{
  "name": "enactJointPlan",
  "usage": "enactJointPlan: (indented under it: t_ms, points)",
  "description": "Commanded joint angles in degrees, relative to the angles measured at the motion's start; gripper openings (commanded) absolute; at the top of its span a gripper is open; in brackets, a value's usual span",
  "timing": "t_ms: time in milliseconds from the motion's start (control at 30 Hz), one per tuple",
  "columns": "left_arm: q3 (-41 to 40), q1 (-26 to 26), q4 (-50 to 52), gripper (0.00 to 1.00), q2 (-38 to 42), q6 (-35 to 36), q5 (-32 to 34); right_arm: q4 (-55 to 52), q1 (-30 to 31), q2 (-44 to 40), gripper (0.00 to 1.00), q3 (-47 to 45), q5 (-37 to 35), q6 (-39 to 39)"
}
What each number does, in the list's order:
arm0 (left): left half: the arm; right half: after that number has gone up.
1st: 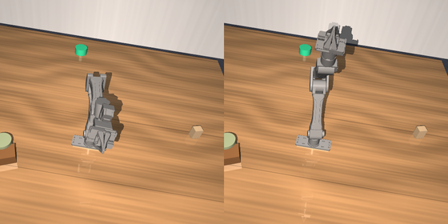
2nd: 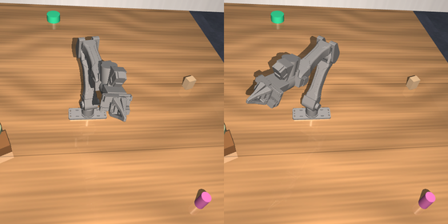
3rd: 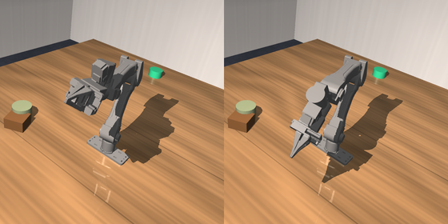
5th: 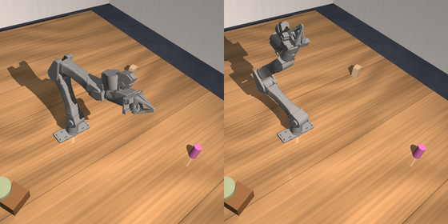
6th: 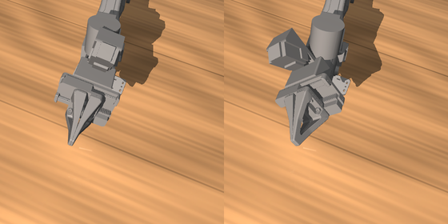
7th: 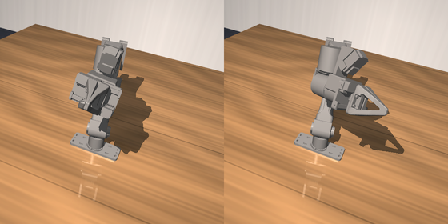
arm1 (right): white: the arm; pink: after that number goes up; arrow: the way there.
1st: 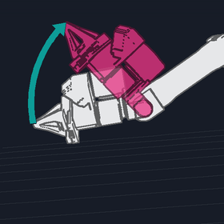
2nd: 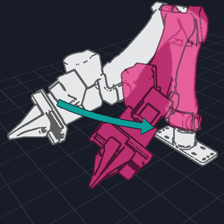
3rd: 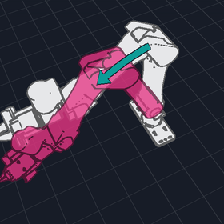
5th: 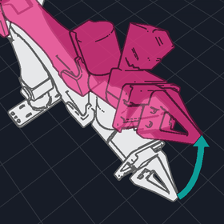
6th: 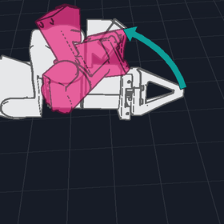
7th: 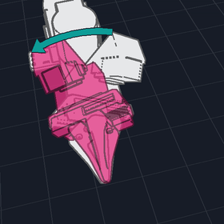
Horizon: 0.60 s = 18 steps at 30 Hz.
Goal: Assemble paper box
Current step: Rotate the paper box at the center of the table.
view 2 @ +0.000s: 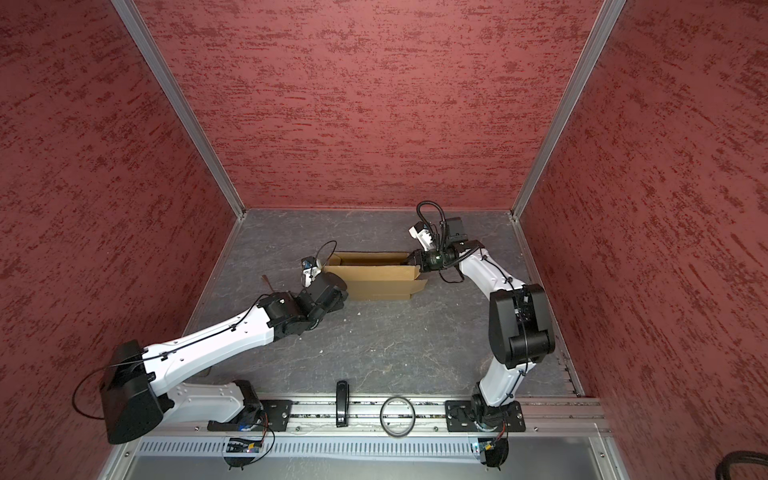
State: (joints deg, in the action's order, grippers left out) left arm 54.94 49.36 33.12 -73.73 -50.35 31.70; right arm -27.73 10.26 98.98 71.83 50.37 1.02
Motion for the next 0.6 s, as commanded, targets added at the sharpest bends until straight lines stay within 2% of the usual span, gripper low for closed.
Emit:
enactJointPlan:
  t_ms: [0,567]
  points:
    - [0.1,-1.7,-5.5,0.48,-1.4,3.8,-2.0,1.5,-0.2,-1.4,0.14,0.0,3.3,-0.8]
    - [2.0,-9.1,-14.3,0.48,-7.4,9.2,-8.4,4.2,-0.1,-4.4,0.14,-4.1,9.0,0.4]
